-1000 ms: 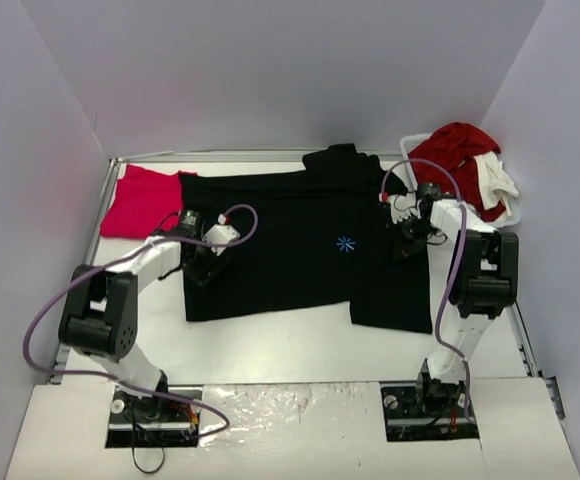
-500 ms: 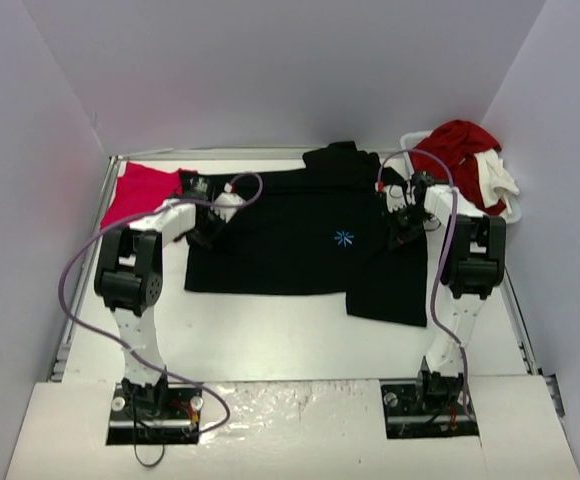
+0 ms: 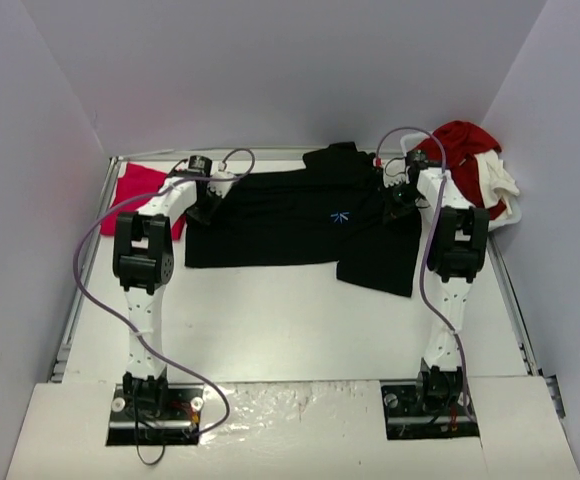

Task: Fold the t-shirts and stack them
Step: Grap the side of the flattened tshirt closest away from the robot with both arms

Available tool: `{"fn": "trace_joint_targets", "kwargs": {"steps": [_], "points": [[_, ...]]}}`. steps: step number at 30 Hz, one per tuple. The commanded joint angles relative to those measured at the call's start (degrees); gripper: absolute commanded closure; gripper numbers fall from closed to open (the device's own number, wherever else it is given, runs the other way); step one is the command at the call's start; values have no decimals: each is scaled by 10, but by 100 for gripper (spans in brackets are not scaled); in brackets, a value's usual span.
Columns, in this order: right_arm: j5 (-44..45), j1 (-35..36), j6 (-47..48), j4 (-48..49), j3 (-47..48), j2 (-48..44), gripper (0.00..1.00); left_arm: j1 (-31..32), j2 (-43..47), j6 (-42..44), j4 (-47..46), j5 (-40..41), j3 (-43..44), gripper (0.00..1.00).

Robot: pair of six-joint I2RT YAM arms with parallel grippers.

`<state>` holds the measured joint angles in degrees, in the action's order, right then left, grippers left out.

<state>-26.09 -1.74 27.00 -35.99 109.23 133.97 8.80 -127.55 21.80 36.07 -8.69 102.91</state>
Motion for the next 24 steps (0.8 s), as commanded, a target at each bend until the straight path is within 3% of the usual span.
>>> {"fn": "trace_joint_targets", "kwargs": {"steps": [1, 6, 11, 12, 13, 14, 16, 19, 24], "points": [[30, 8, -9, -3, 59, 74, 100, -2, -24, -15, 50, -3, 57, 98], [20, 14, -13, -15, 68, 60, 100, 4, -12, -20, 50, 0, 62, 98], [15, 38, -13, -18, 24, -32, 96, 10, 76, -11, 35, 1, 9, 79], [14, 38, -13, -19, 9, -46, 92, 10, 111, -11, 31, 4, -8, 74], [14, 41, -14, -22, 2, -63, 89, 10, 127, -11, 31, 8, -14, 60], [12, 41, -14, -23, -5, -95, 87, 10, 143, -10, 33, 16, -20, 57], [5, 43, -15, -27, -28, -128, 77, 10, 195, -5, 30, 24, -47, 61], [2, 43, -14, -27, -64, -193, 70, 11, 264, 24, 24, 30, -95, 71], [0, 43, -5, -29, -136, -284, 62, 20, 339, 128, 22, 29, -209, 62]]}}
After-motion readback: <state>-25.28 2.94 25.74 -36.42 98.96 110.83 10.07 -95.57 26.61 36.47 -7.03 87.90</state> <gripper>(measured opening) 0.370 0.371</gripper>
